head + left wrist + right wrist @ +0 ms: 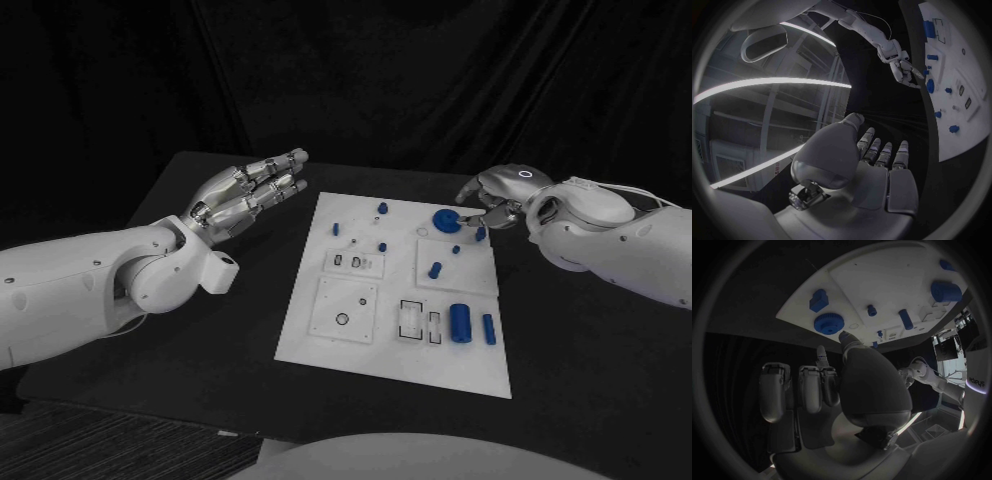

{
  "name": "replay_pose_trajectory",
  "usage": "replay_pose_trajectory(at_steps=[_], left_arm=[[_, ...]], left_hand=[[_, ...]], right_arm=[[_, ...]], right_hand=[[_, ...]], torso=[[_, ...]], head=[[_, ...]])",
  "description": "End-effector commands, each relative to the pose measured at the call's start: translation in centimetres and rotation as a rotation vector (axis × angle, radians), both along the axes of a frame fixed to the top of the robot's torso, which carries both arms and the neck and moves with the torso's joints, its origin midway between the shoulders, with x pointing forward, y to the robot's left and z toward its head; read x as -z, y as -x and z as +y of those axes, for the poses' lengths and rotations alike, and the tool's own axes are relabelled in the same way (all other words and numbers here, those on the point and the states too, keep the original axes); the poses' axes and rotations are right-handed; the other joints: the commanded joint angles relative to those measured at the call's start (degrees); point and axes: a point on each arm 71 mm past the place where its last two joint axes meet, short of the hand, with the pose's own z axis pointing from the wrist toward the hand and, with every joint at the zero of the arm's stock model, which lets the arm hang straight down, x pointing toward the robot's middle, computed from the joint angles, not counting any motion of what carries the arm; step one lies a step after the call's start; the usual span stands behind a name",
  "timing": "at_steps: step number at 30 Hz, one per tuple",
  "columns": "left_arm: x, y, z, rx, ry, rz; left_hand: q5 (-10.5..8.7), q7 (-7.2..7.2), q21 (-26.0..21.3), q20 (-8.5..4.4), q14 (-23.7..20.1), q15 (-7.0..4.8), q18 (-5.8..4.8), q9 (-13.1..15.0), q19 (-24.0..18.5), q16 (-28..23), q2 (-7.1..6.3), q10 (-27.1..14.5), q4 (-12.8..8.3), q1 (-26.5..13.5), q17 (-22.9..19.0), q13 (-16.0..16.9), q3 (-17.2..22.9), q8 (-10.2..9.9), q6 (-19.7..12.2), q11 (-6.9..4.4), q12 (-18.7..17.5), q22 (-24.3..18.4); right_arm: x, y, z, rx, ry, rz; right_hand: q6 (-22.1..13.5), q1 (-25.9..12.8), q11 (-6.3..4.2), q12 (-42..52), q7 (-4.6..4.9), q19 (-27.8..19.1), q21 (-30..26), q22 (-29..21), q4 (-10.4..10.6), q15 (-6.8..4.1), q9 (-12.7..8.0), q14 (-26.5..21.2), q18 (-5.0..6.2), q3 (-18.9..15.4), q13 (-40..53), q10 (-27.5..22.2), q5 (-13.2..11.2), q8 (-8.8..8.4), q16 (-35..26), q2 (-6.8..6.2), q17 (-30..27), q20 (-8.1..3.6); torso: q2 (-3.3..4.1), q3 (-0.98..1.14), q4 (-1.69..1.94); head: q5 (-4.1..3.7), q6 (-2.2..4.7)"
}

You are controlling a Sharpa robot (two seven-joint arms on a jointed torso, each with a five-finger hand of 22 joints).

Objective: Assemble the parts on the task board

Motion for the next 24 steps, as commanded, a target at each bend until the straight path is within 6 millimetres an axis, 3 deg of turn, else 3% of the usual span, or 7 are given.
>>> replay_pose_trajectory(at_steps=[1,13,24], left_arm=[[-0.2,0.1,-0.1,0.014,0.024,-0.017],[-0.1,0.0,-0.2,0.018,0.024,-0.013],[0.0,0.0,-0.1,0.02,0.023,-0.01]], left_hand=[[0.75,0.08,-0.15,0.27,-0.04,0.26,0.91,0.89,0.62,0.19,0.79,-0.36,0.01,0.08,-0.23,0.54,0.83,0.51,0.28,0.18,-0.03,-0.09],[0.73,0.07,-0.13,0.31,-0.03,0.31,0.91,0.87,0.64,0.2,0.77,-0.36,0.01,0.09,-0.23,0.54,0.88,0.49,0.19,0.18,-0.03,-0.08],[0.74,0.05,-0.11,0.35,-0.02,0.34,0.9,0.87,0.66,0.21,0.77,-0.33,0.01,0.11,-0.23,0.57,0.96,0.47,0.14,0.24,0.2,-0.06]], right_arm=[[0.3,-0.2,-0.2,0.024,0.013,0.022],[0.9,-0.9,0.5,0.019,0.029,0.04],[1.5,-1.3,0.8,0.02,0.043,0.06]], right_hand=[[-0.84,0.65,0.13,0.95,0.06,3.88,1.1,13.72,0.06,0.11,0.88,6.11,-0.85,1.5,15.21,6.55,1.72,-0.79,1.15,0.81,15.62,0.32],[-1.01,1.27,0.36,0.95,0.36,3.73,0.92,13.61,-0.53,0.3,0.89,6.11,-0.79,2.06,15.21,6.55,3.92,-0.83,1.15,1.33,15.62,0.49],[-0.92,1.31,0.44,0.95,0.49,3.63,0.8,13.52,-0.64,0.35,0.91,6.11,-0.74,2.13,15.21,6.55,4.1,-0.78,1.15,1.38,15.62,0.53]], torso=[[0.03,-0.04,0.14],[0.06,0.01,0.17],[0.06,-0.06,0.06]], head=[[-0.02,-0.05],[-0.2,-0.32],[-0.01,-0.5]])
